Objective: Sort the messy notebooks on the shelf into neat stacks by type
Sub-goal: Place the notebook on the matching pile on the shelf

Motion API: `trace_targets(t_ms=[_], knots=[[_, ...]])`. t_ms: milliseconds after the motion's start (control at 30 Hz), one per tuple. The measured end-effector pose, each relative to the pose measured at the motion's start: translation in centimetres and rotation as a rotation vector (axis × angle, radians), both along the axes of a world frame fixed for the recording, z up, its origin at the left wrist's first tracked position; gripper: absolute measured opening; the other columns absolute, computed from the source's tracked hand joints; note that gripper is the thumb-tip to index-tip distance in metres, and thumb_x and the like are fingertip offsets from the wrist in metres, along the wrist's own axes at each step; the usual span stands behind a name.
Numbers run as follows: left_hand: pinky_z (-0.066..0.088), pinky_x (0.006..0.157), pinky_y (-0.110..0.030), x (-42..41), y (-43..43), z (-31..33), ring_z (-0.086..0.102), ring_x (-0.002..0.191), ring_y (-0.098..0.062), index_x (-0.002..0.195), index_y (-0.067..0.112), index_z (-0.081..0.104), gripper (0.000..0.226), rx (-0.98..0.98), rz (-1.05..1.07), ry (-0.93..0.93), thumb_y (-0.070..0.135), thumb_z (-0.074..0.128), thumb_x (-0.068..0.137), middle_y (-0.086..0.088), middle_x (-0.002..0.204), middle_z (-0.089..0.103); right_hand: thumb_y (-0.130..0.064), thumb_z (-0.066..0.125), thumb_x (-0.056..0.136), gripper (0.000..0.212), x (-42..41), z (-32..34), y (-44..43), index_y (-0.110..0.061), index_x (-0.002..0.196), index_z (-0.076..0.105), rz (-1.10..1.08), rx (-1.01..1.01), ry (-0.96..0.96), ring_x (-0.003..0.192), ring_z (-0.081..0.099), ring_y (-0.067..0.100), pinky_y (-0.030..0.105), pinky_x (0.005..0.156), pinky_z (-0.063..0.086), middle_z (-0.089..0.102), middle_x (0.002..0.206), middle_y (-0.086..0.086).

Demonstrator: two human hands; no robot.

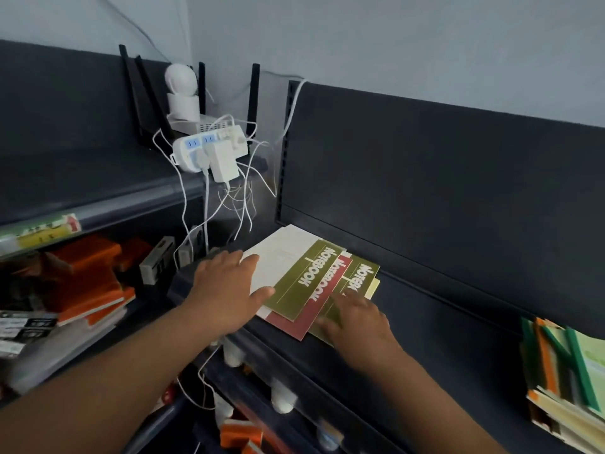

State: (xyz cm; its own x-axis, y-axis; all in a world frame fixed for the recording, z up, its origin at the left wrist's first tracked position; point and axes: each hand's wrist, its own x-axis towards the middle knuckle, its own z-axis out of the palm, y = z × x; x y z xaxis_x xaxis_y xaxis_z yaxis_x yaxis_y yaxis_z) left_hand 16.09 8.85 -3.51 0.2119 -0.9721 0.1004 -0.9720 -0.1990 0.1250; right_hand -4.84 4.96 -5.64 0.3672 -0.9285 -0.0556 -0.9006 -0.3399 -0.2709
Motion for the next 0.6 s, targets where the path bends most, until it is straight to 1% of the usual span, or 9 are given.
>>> trace_targets(t_ms=[133, 233, 333, 433, 533, 600], knots=[[0.014, 0.117, -0.044, 1.3, -3.4, -1.3, 0.009, 0.147, -0.026, 0.153, 0.025, 0.015, 0.073, 0.068, -0.08, 0.024, 0.062, 0.034, 0.093, -0.006, 0.16, 0.013, -0.053, 0.037, 0.098, 0.062, 0.9, -0.4, -1.2, -0.03, 0.152, 0.019, -0.054, 0.028, 0.047, 0.148, 0.013, 0.024, 0.045, 0.118, 0.013, 0.016, 0.161, 0.001], [0.006, 0.119, -0.046, 1.9, -5.7, -2.6, -0.003, 0.148, -0.026, 0.154, 0.027, 0.008, 0.076, 0.182, -0.175, 0.032, 0.066, 0.029, 0.092, -0.005, 0.162, 0.002, -0.056, 0.035, 0.098, 0.062, 1.4, -0.9, -2.0, -0.03, 0.152, 0.02, -0.142, 0.04, 0.036, 0.148, 0.013, 0.024, 0.045, 0.118, 0.013, 0.017, 0.161, 0.0], [-0.002, 0.119, -0.048, 1.6, -6.8, -4.2, -0.012, 0.148, -0.025, 0.154, 0.029, 0.0, 0.08, 0.296, -0.297, 0.034, 0.071, 0.024, 0.09, -0.005, 0.162, -0.008, -0.058, 0.035, 0.096, 0.063, 1.6, -1.4, -2.7, -0.028, 0.15, 0.025, -0.266, 0.045, -0.004, 0.146, 0.019, 0.024, 0.045, 0.118, 0.018, 0.023, 0.159, -0.001], [-0.004, 0.119, -0.046, 0.2, -6.8, -4.7, -0.017, 0.146, -0.026, 0.153, 0.031, -0.005, 0.082, 0.329, -0.436, 0.034, 0.073, 0.023, 0.088, -0.007, 0.16, -0.016, -0.055, 0.038, 0.096, 0.06, 1.8, -1.6, -3.4, -0.023, 0.146, 0.032, -0.399, 0.062, -0.101, 0.14, 0.031, 0.024, 0.043, 0.114, 0.028, 0.034, 0.152, 0.0], [-0.001, 0.118, -0.044, -1.1, -6.9, -3.8, -0.011, 0.147, -0.021, 0.153, 0.035, 0.004, 0.075, 0.334, -0.607, 0.063, 0.071, 0.023, 0.09, 0.0, 0.162, -0.008, -0.052, 0.04, 0.097, 0.052, 2.4, -1.9, -3.6, -0.021, 0.139, 0.04, -0.505, 0.09, -0.19, 0.13, 0.041, 0.025, 0.042, 0.107, 0.037, 0.044, 0.142, 0.001], [0.0, 0.118, -0.044, -0.9, -7.6, -3.3, -0.009, 0.148, -0.021, 0.152, 0.034, 0.007, 0.071, 0.299, -0.616, 0.075, 0.068, 0.024, 0.092, 0.002, 0.162, -0.005, -0.053, 0.041, 0.096, 0.056, 2.8, -2.0, -3.6, -0.021, 0.141, 0.038, -0.572, 0.085, -0.224, 0.13, 0.041, 0.026, 0.043, 0.106, 0.039, 0.043, 0.143, 0.001]])
